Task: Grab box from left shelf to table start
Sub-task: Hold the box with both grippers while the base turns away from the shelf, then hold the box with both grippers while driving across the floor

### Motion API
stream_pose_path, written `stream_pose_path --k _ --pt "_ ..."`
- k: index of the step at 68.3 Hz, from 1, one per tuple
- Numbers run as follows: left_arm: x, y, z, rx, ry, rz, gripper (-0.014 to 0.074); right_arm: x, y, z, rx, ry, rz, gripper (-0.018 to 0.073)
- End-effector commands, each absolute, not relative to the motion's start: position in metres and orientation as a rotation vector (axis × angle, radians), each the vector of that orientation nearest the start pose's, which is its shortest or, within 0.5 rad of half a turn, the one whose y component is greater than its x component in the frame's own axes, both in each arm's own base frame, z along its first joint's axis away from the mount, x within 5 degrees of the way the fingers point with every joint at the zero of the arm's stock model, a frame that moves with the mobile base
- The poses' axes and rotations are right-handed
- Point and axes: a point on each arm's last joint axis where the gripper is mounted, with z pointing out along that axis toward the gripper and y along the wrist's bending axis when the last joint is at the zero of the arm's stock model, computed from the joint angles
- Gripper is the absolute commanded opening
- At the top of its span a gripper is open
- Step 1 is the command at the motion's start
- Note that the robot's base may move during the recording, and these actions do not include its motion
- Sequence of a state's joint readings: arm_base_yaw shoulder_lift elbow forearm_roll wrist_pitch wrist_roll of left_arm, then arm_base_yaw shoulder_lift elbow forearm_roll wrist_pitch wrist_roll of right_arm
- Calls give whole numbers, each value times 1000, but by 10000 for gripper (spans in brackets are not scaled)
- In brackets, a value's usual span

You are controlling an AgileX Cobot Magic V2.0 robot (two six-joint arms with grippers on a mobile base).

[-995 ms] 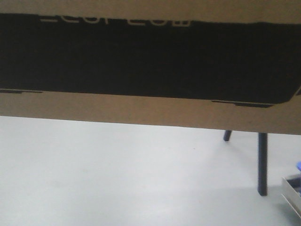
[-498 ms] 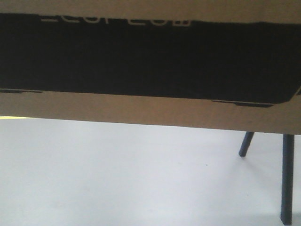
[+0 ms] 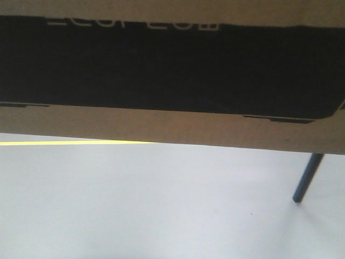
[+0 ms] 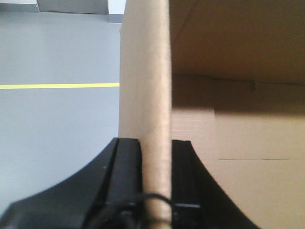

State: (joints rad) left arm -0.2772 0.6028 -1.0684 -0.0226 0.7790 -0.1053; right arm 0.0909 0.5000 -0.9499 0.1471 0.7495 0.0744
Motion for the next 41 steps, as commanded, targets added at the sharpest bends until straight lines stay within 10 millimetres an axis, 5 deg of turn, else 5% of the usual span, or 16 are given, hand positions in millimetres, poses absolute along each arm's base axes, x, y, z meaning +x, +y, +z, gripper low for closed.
stream_pose_path --k 1,41 --pt "68 -25 471 103 1604 -424 -97 61 10 447 7 1573 231 59" --pt "68 -25 471 103 1604 -424 -97 61 10 447 7 1573 231 59"
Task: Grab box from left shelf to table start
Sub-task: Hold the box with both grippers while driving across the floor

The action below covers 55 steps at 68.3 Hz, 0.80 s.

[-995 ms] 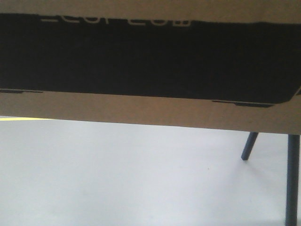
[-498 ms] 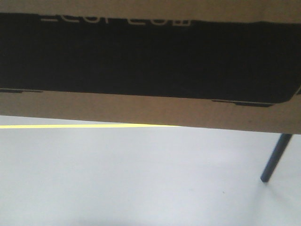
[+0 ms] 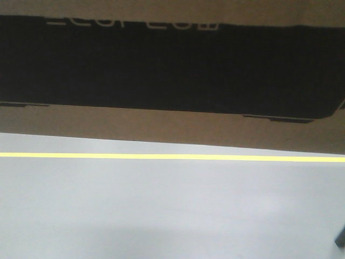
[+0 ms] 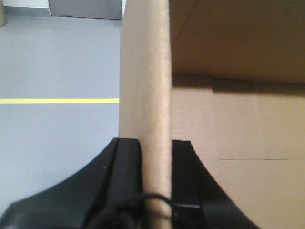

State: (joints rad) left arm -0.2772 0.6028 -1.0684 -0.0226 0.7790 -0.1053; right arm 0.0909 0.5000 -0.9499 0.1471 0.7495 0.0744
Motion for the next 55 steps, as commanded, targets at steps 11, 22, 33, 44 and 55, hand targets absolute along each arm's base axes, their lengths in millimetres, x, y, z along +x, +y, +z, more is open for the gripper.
stream_pose_path --k 11,22,33,44,55 --pt "68 -25 471 103 1604 -424 -97 61 10 447 7 1573 231 59" --pt "68 -25 471 103 1604 -424 -96 62 10 446 7 1576 231 59" --pt "68 -25 471 103 1604 -424 -97 62 10 446 7 1575 231 59" --pt "68 -25 471 103 1604 -424 -97 62 10 446 7 1575 231 59" --pt "68 -25 471 103 1604 -424 -97 62 10 446 7 1575 231 59"
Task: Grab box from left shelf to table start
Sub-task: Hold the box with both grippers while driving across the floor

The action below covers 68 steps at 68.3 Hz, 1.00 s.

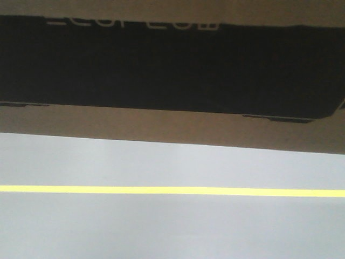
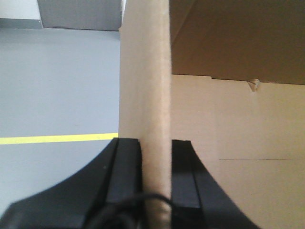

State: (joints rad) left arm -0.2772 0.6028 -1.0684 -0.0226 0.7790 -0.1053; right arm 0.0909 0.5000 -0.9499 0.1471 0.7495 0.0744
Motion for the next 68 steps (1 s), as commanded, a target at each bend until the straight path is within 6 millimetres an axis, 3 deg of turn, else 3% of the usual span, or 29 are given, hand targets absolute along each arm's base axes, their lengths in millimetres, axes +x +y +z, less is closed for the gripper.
stream_pose_path --k 1,68 --pt "68 -25 471 103 1604 -424 -96 62 10 446 7 1576 231 59" --pt "68 -25 471 103 1604 -424 -96 62 10 446 7 1575 231 59"
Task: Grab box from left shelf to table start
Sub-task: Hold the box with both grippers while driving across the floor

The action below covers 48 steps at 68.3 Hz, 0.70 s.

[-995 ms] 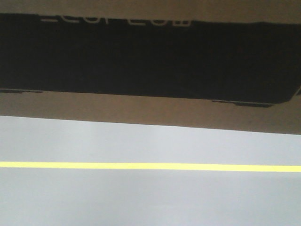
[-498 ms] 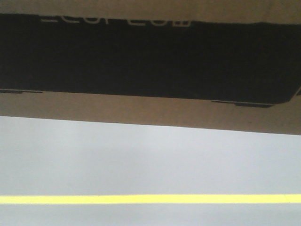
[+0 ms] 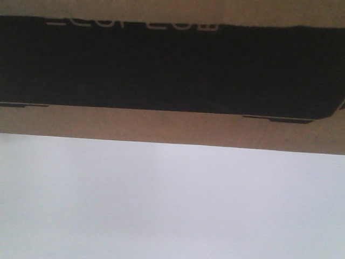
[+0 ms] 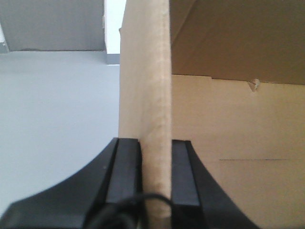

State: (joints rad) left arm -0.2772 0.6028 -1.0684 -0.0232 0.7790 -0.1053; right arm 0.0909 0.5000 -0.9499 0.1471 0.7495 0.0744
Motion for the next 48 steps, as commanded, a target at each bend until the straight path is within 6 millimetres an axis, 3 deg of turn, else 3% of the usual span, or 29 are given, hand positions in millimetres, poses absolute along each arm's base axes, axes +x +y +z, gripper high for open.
stream_pose_path --k 1,48 --pt "68 -25 471 103 1604 -424 -97 62 10 446 7 1575 231 59" --pt "68 -25 471 103 1604 -424 -97 62 10 446 7 1577 231 59"
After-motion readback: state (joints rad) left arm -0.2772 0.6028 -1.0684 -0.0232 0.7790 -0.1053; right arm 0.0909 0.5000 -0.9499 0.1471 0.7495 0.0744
